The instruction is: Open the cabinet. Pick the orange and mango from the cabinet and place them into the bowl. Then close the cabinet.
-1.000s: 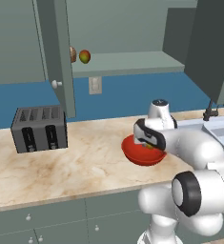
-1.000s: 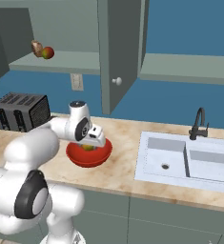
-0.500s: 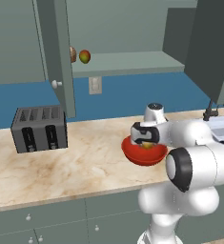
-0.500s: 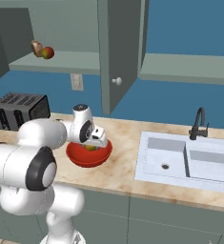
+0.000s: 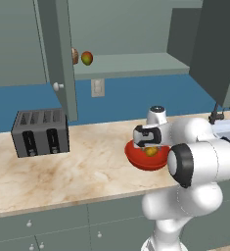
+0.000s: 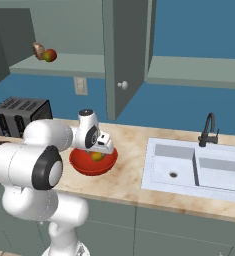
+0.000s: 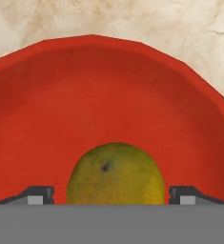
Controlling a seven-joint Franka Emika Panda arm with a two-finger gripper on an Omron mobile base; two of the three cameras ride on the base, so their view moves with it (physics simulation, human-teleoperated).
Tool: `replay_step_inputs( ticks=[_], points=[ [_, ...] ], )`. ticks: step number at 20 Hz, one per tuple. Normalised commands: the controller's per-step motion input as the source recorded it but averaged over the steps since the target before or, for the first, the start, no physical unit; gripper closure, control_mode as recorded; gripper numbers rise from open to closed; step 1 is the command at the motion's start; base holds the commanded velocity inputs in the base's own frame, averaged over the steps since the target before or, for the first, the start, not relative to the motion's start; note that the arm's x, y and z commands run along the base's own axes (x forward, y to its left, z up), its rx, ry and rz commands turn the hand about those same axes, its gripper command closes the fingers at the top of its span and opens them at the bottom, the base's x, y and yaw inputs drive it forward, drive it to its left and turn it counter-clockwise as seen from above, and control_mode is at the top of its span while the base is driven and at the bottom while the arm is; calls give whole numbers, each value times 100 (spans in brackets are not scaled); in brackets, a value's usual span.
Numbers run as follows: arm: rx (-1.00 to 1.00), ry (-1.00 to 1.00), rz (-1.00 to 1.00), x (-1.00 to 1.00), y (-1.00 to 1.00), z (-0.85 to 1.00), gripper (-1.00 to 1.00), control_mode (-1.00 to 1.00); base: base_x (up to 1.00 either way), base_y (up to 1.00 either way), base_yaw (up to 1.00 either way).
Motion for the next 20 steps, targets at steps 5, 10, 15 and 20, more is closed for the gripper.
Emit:
replay_step_inputs(
  ticks=[5,10,15,20],
  points=[
    [0,0,0,0,0,10,-100,-100,0,0,0],
    [0,0,0,0,6,56,-100,-100,0,0,0],
    [0,0,0,0,12,71,-100,-100,0,0,0],
    [0,0,0,-16,17,75,-100,-100,0,0,0]
  ],
)
